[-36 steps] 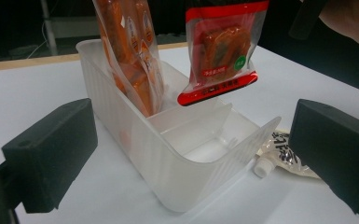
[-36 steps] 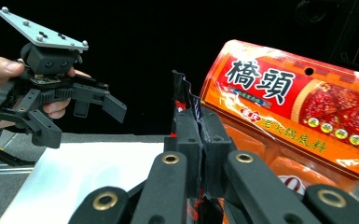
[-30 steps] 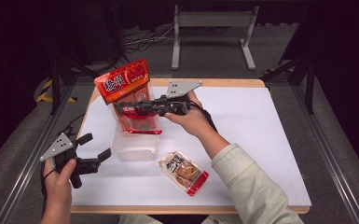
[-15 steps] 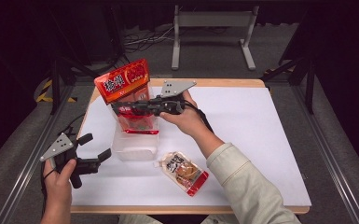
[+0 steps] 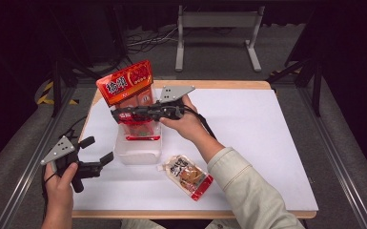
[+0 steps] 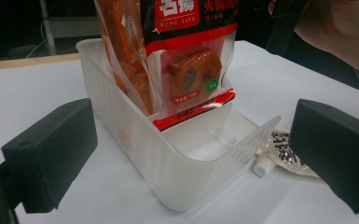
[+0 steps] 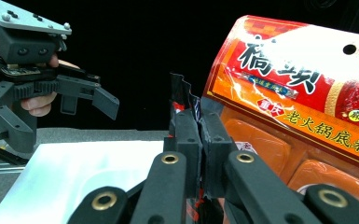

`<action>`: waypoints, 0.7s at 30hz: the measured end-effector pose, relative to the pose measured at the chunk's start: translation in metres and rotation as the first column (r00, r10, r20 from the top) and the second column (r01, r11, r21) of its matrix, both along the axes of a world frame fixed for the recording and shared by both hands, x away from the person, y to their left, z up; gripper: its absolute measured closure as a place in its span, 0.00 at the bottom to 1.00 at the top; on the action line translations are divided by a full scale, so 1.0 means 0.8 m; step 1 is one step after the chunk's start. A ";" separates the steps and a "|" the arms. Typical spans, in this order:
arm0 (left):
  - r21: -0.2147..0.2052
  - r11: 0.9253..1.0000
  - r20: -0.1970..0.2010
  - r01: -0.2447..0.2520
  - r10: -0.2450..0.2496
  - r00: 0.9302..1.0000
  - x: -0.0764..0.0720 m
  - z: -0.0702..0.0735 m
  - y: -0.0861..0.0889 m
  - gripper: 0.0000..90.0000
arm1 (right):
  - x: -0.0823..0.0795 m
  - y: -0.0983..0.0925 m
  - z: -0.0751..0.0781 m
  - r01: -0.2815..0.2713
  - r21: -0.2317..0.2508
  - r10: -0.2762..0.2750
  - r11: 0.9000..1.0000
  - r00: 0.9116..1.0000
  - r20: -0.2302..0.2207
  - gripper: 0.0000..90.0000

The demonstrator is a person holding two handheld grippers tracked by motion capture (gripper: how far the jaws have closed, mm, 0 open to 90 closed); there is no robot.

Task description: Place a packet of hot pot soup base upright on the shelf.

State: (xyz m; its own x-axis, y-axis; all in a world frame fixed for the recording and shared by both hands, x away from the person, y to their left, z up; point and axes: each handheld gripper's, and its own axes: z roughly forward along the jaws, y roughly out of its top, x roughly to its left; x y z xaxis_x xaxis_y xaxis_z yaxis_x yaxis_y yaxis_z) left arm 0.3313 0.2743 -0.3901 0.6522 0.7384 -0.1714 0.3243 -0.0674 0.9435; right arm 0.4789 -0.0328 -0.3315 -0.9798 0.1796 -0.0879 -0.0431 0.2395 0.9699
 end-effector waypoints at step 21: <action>-0.002 1.000 -0.007 -0.001 0.001 1.000 0.001 -0.002 -0.001 0.02 | 0.003 0.008 -0.027 0.001 -0.026 -0.002 1.000 0.999 -0.042 0.97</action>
